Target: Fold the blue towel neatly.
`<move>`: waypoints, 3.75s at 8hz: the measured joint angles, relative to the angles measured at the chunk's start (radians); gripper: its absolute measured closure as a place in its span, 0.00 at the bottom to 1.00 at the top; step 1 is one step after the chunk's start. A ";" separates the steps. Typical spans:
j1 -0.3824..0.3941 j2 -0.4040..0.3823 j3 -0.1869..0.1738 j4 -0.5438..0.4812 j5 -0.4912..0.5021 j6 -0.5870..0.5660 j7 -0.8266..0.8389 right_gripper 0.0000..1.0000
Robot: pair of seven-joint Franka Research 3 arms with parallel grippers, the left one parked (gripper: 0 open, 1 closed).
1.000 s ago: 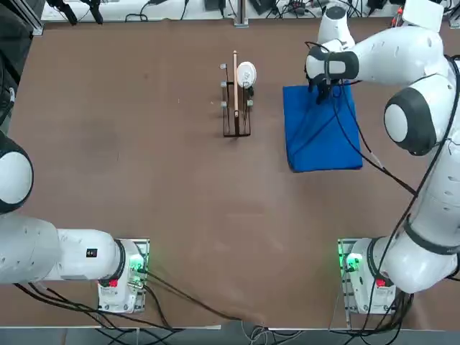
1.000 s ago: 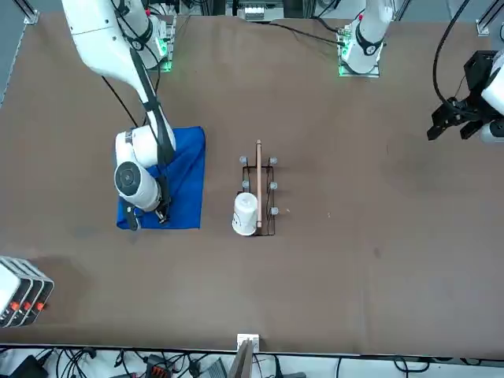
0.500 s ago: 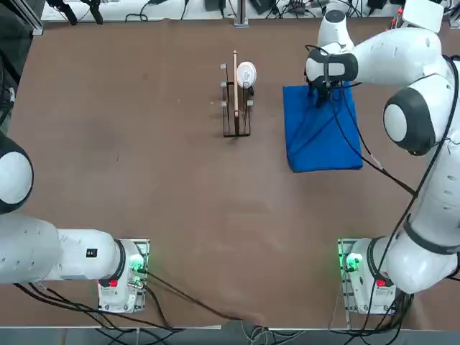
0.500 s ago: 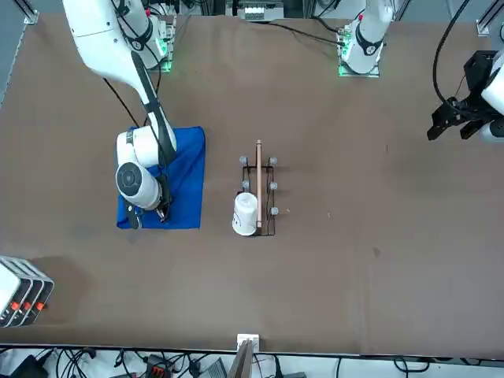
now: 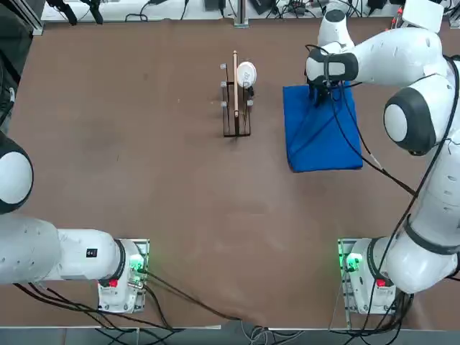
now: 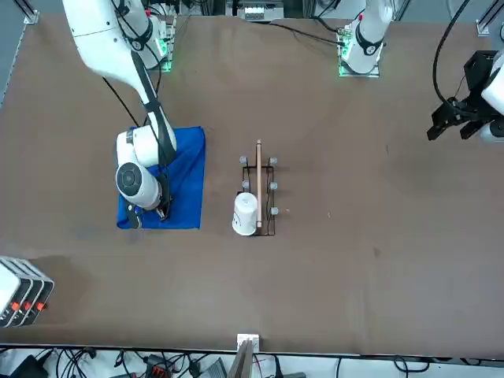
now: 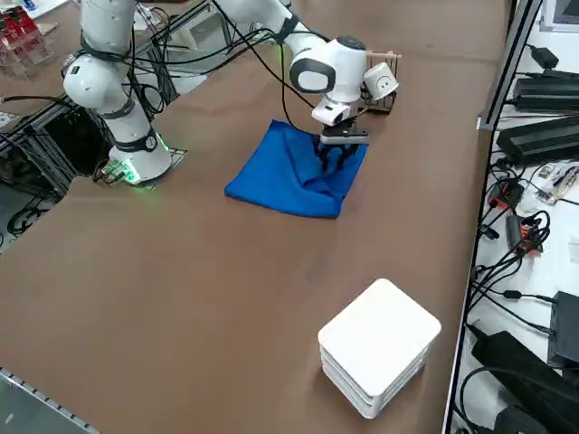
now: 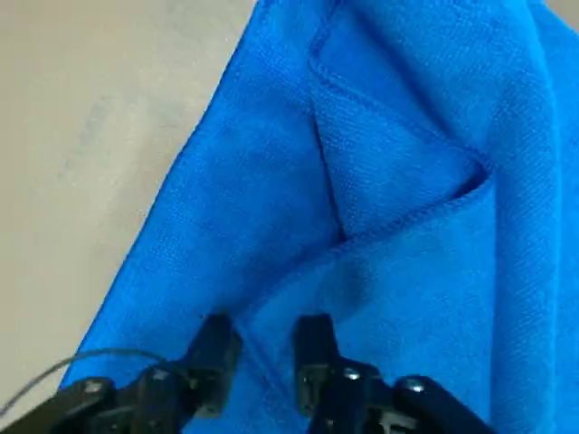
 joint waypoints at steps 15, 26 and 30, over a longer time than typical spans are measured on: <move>0.041 -0.058 0.091 0.076 0.000 -0.058 -0.222 0.97; 0.113 0.081 0.098 0.279 -0.001 -0.059 -0.261 0.82; 0.117 0.082 0.097 0.336 -0.025 -0.073 -0.272 0.07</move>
